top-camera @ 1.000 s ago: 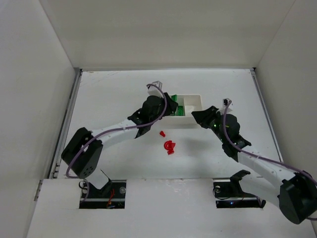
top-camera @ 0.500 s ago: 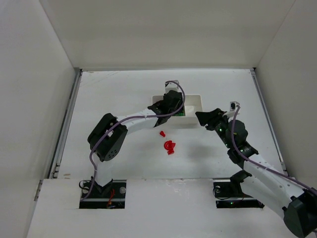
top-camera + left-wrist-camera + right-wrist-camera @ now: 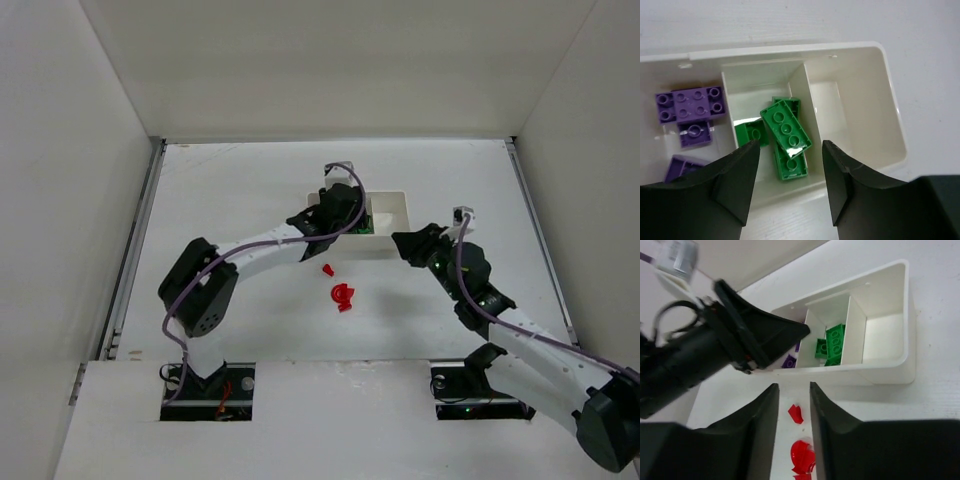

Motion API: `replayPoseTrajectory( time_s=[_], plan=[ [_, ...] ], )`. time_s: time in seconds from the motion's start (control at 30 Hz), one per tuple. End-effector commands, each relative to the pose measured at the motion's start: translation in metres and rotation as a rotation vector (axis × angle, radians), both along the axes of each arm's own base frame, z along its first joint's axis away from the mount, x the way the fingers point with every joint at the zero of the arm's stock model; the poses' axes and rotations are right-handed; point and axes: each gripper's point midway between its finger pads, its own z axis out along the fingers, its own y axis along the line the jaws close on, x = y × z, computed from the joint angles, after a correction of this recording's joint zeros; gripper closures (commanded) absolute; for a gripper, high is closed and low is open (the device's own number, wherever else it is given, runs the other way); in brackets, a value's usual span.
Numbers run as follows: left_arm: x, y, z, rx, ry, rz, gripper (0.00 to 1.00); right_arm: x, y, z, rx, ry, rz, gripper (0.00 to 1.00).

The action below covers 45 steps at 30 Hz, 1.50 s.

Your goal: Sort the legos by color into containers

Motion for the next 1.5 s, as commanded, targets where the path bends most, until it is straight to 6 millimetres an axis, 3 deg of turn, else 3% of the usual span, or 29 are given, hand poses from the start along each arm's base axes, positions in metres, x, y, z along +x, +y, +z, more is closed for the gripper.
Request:
replayPoseTrajectory(
  time_s=[0.0, 0.1, 0.17, 0.33, 0.47, 0.57, 0.83, 1.17, 1.3, 1.4, 1.47],
  plan=[
    [-0.005, 0.026, 0.078, -0.124, -0.14, 0.04, 0.51, -0.001, 0.023, 0.009, -0.061, -0.027, 0.065, 0.7],
    [-0.023, 0.058, 0.09, -0.169, -0.161, 0.08, 0.56, -0.007, 0.058, -0.006, -0.142, 0.004, 0.172, 0.72],
    [-0.036, 0.078, 0.09, -0.184, -0.163, 0.105, 0.58, -0.013, 0.083, -0.017, -0.205, 0.019, 0.249, 0.67],
    [-0.066, 0.126, 0.069, -0.208, -0.141, 0.173, 0.62, -0.023, 0.134, -0.055, -0.342, 0.067, 0.411, 0.33],
    [-0.083, 0.156, 0.041, -0.222, -0.099, 0.223, 0.62, -0.015, 0.149, -0.079, -0.402, 0.114, 0.432, 0.25],
    [-0.091, 0.171, 0.024, -0.227, -0.077, 0.253, 0.61, -0.007, 0.156, -0.093, -0.443, 0.141, 0.429, 0.25],
    [-0.1, 0.185, 0.011, -0.275, -0.082, 0.255, 0.59, 0.01, 0.165, -0.136, -0.581, 0.215, 0.381, 0.42],
    [-0.099, 0.192, 0.0, -0.299, -0.065, 0.249, 0.58, 0.017, 0.175, -0.156, -0.644, 0.231, 0.348, 0.54],
    [-0.099, 0.196, -0.001, -0.31, -0.061, 0.255, 0.58, 0.013, 0.178, -0.168, -0.675, 0.245, 0.351, 0.68],
    [-0.099, 0.197, -0.002, -0.31, -0.058, 0.258, 0.58, 0.011, 0.179, -0.163, -0.682, 0.227, 0.337, 0.81],
    [-0.101, 0.197, -0.005, -0.305, -0.051, 0.256, 0.57, 0.007, 0.181, -0.144, -0.651, 0.193, 0.338, 0.82]
  ],
)
